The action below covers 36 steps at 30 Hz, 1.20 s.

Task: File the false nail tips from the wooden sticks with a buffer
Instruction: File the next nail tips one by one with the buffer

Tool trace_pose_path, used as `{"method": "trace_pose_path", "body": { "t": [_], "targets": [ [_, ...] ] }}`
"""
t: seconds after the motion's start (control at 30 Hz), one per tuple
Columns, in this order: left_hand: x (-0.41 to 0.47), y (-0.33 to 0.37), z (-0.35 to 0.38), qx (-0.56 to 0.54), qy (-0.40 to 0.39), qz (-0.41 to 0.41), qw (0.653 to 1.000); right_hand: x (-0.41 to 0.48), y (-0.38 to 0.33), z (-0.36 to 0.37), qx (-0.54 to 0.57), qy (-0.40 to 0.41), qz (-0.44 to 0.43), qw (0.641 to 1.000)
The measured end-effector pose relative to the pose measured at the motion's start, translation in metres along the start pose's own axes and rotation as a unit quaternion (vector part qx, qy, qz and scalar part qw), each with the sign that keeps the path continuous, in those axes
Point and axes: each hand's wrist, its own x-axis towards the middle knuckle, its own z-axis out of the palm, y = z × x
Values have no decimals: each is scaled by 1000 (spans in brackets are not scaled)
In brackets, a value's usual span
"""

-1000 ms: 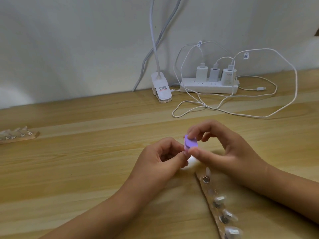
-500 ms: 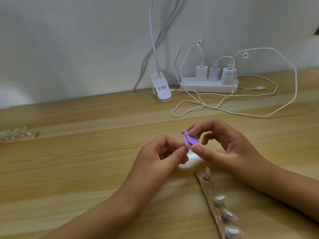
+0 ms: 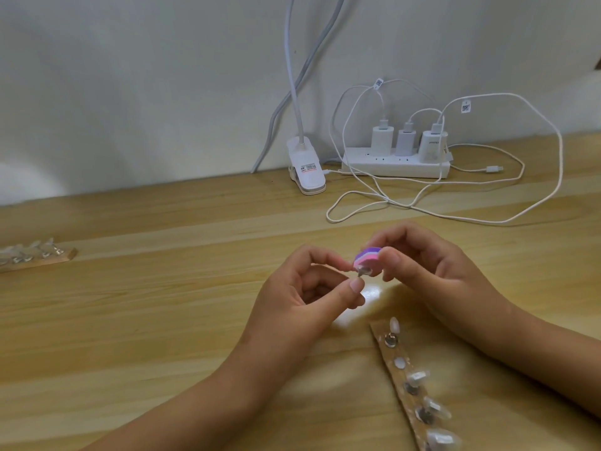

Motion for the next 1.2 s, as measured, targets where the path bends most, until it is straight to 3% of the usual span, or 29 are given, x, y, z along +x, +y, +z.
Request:
{"method": "trace_pose_path", "body": {
  "t": [0.53,1.2],
  "targets": [
    [0,-1,1,25,-9,-5,1000,1,-1,1,21,4,6,1000],
    [1,1,2,3,3,-23,1000,2,-2,0,-45,-8,45,998]
  ]
}}
